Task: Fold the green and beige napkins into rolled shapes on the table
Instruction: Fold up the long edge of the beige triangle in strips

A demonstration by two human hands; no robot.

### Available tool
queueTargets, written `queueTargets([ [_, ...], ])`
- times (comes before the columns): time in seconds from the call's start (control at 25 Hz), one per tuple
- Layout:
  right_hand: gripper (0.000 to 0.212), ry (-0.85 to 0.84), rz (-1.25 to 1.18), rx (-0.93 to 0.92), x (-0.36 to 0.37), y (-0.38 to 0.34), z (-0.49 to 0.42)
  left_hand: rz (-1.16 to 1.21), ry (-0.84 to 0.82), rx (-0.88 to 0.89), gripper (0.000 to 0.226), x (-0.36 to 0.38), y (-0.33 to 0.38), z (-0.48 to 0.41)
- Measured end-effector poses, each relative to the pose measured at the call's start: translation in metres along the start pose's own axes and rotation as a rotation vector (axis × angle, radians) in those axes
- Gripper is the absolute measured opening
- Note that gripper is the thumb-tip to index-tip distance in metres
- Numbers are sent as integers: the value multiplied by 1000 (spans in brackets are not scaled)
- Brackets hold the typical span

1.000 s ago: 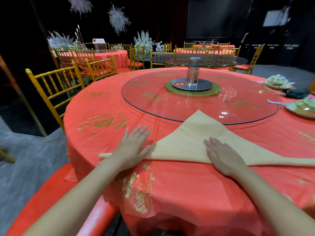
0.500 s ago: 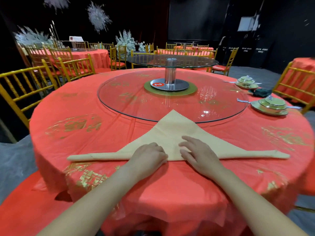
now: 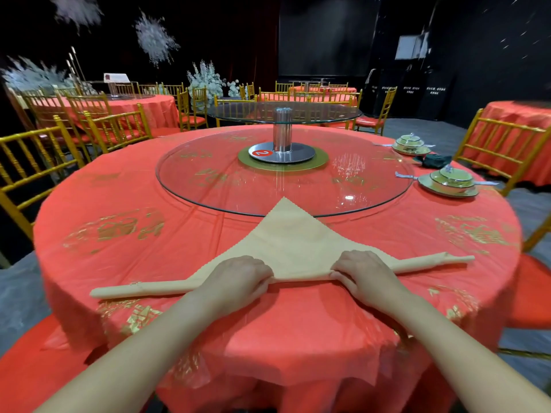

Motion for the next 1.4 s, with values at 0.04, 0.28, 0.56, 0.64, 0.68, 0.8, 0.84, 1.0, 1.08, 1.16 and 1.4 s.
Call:
queueTargets([
  [0.04, 38, -28, -32, 45, -1, 1, -1, 12, -21, 2, 58, 1, -2, 0],
  [0.28, 21, -21, -16, 357, 2, 10, -11, 109, -82, -147, 28, 13, -18, -21],
  [0.56, 19, -38, -84, 439, 12, 15, -17, 229, -6, -307, 29, 11, 10, -54],
  [0.64, 18, -55, -79, 451, 11, 14, -17, 200, -12, -298, 28, 20, 19, -64],
  [0.68, 18, -55, -83, 458, 11, 15, -17, 187, -47, -302, 32, 29, 21, -66],
  [0.8, 23, -39, -148, 443, 15, 9, -22, 154, -128, -339, 51, 46, 23, -62],
  [0.84, 29, -40, -177, 419, 17, 1, -28, 139, -124, -339, 54, 46, 23, -61],
  [1.0, 42, -160, -156, 425, 35, -31, -47, 88, -143, -343, 57, 46, 25, -62],
  [1.08, 50, -212, -94, 472, 41, -27, -45, 79, -142, -347, 57, 46, 26, -61],
  [1.16, 56, -243, -41, 507, 43, -16, -37, 77, -131, -346, 58, 47, 25, -61],
  [1.4, 55, -300, -39, 416, 35, 10, -23, 79, -125, -336, 58, 48, 24, -61],
])
Point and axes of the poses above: each hand's wrist, its own z-axis away from the middle knuckle, its own x-axis out of the palm, y = z × x, the point moved 4 cm from there along -z, towards the middle knuckle, and after that the axes turned 1 degree about -x, right-handed, at the moved point
